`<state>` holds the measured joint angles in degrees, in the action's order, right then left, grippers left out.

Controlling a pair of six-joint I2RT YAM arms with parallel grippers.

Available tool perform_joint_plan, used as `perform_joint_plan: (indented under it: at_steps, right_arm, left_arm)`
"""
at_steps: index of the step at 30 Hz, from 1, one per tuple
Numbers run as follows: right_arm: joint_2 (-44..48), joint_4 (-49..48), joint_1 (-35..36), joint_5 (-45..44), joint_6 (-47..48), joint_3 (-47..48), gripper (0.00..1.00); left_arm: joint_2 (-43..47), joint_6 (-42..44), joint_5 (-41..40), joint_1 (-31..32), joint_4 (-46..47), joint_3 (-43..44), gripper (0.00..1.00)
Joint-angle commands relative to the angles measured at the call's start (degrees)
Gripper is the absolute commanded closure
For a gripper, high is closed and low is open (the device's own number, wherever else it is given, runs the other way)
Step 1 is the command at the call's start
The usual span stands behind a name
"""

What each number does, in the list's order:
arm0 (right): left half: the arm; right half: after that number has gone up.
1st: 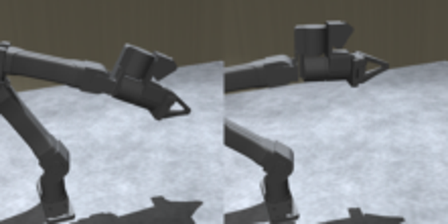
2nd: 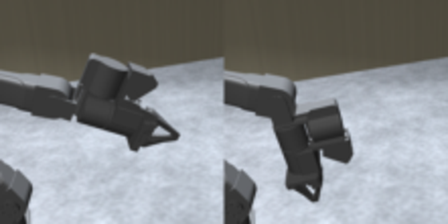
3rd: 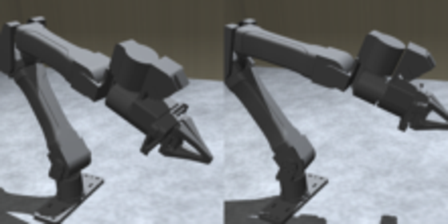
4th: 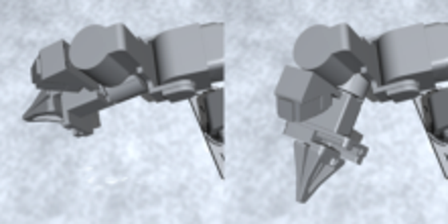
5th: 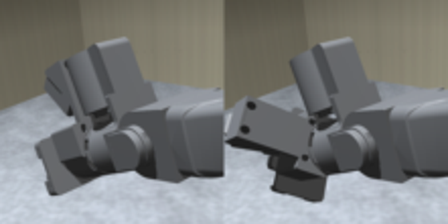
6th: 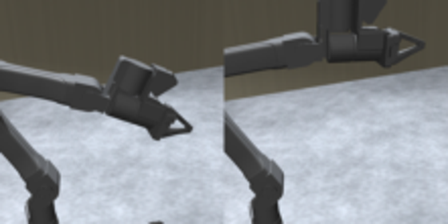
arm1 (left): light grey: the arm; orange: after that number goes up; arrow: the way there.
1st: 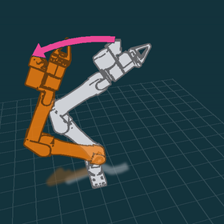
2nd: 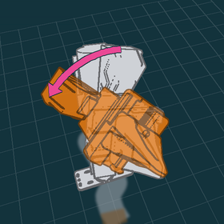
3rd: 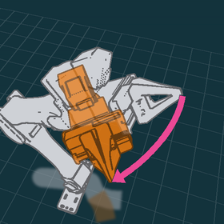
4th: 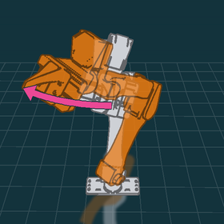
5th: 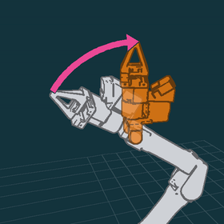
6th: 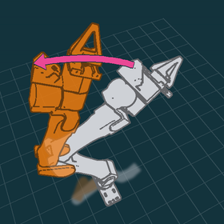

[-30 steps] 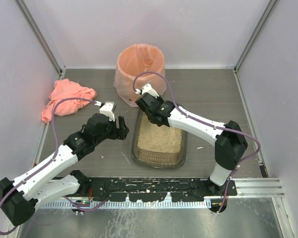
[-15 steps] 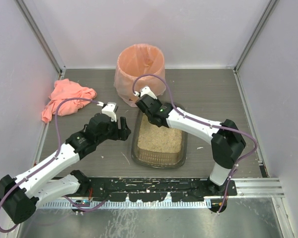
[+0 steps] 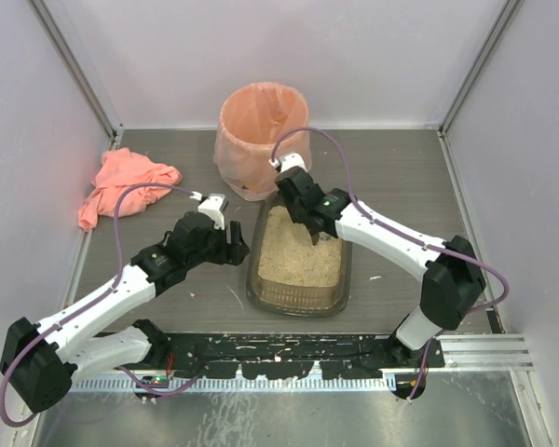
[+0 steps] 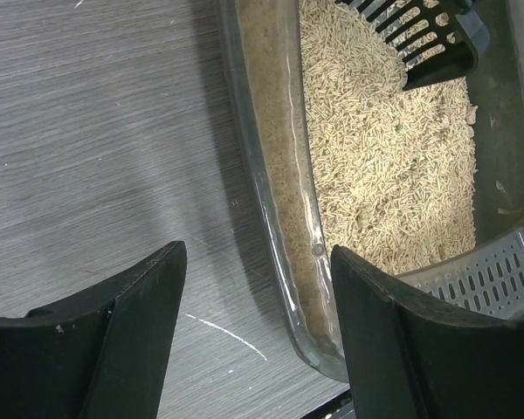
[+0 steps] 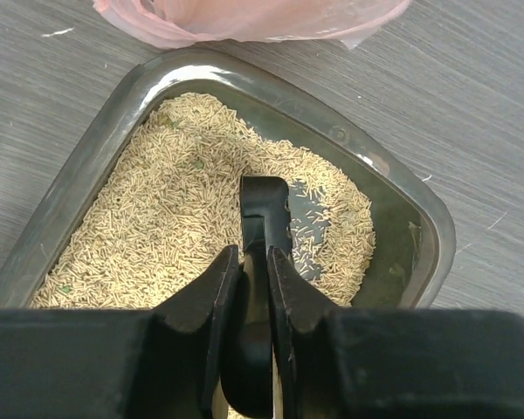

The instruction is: Clean the litter box

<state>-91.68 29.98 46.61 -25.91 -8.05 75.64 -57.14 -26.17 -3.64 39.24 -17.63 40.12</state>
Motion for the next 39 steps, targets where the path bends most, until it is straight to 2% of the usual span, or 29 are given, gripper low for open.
perform_joint_plan:
  at_steps: [1, 7, 14, 25, 31, 39]
  right_arm:
    - [4.1, -5.7, -4.6, 12.2, -7.5, -3.5, 0.99]
    - [8.4, -11.7, -13.0, 23.9, -13.3, -11.2, 0.99]
    - [9.5, -15.1, -17.9, 31.0, -19.7, -15.3, 0.99]
    - [10.6, -18.1, -19.4, 32.5, -24.3, -22.0, 0.99]
    - [11.9, -25.4, -18.8, 32.6, -30.4, -29.1, 0.99]
    - [11.4, -37.1, -14.5, 30.3, -40.8, -36.0, 0.99]
  left_arm:
    - [-0.2, -0.4, 1.2, -0.4, 4.1, 0.0, 0.32]
    - [-1.2, -0.5, 1.8, -0.3, 4.7, 0.0, 0.32]
    - [-4.6, -0.5, 4.1, -0.3, 6.8, 0.7, 0.37]
    - [-12.0, 0.0, 7.6, 0.9, 11.1, 2.6, 0.48]
    - [-15.2, 0.6, 8.7, 2.1, 12.9, 4.0, 0.55]
    - [-20.1, 1.1, 10.3, 2.8, 14.9, 4.9, 0.65]
